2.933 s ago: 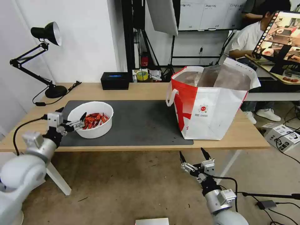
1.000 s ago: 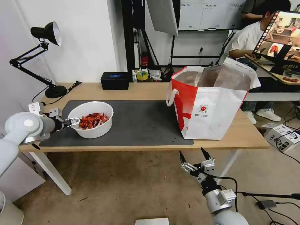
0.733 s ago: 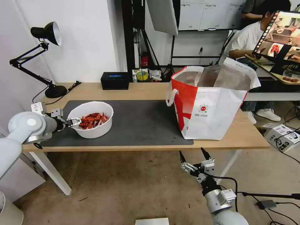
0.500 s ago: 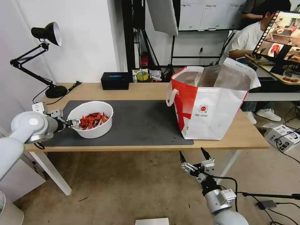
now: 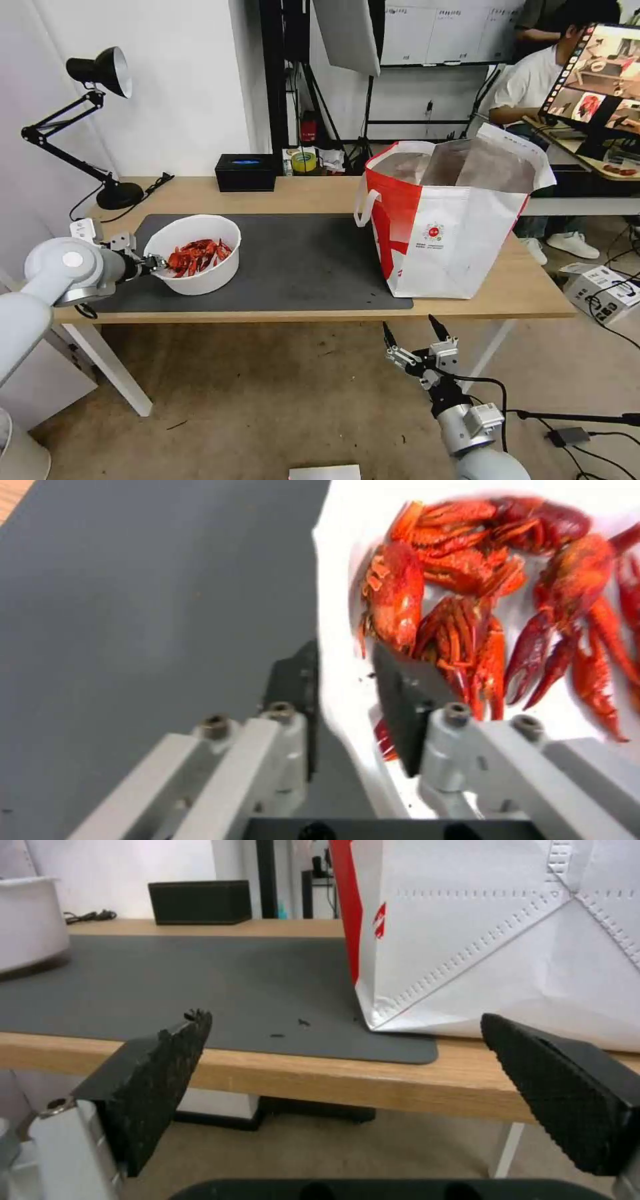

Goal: Pick up the trash from the table and place it into the takeout bag.

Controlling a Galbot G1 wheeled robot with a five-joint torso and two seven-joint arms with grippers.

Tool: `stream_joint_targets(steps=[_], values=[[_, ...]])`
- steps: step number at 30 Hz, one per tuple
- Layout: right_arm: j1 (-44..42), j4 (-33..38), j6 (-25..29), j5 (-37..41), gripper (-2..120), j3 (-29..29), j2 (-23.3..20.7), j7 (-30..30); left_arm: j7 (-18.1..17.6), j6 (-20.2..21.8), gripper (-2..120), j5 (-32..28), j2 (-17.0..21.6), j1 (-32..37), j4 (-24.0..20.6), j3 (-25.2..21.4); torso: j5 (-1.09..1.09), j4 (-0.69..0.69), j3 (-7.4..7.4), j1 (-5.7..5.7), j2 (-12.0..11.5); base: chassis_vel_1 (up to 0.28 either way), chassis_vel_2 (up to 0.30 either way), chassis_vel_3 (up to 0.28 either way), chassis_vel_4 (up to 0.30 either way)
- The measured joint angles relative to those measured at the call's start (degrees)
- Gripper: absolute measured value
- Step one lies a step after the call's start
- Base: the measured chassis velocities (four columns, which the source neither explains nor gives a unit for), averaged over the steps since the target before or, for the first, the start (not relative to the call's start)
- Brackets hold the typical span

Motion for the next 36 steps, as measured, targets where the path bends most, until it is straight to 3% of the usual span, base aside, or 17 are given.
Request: stream_joint_targets(steps=[3, 5, 13, 22, 28, 36], values=[[0.00, 0.00, 0.00, 0.00, 100, 0.00, 0.00, 0.00, 0.01, 0.02, 12, 0.21, -0.10, 0.19, -0.06, -0.01, 0.00, 0.01, 0.00, 0.00, 0.00, 0.000, 0.000, 0.000, 0.000], [0.00, 0.00, 0.00, 0.00, 100, 0.00, 0.00, 0.00, 0.30, 0.04, 0, 0.22, -0.26, 0.20, 0.05, -0.07, -0.01, -0.01, 0.00, 0.00, 0.00, 0.000, 0.000, 0.000, 0.000], [0.00, 0.00, 0.00, 0.00, 100, 0.00, 0.00, 0.00, 0.81, 0.22, 0, -0.23, -0.26, 0.18, -0.05, -1.05, -0.03, -0.02, 0.01, 0.02, -0.02, 0.000, 0.000, 0.000, 0.000], [0.00, 0.00, 0.00, 0.00, 100, 0.00, 0.00, 0.00, 1.69, 0.36, 0, -3.03, 0.28, -4.57, -5.45, -2.24, -0.01, 0.00, 0.01, 0.02, -0.02, 0.000, 0.000, 0.000, 0.000], [0.00, 0.00, 0.00, 0.00, 100, 0.00, 0.00, 0.00, 0.08, 0.28, 0, -6.55, -1.06, -15.19, -8.41, 3.08, 0.00, -0.01, 0.01, 0.02, -0.02, 0.000, 0.000, 0.000, 0.000], [0.00, 0.00, 0.00, 0.00, 100, 0.00, 0.00, 0.00, -0.98, 0.23, 0, -8.69, -5.69, -26.81, -7.34, 11.22, 0.01, -0.01, 0.00, 0.02, -0.01, 0.000, 0.000, 0.000, 0.000]])
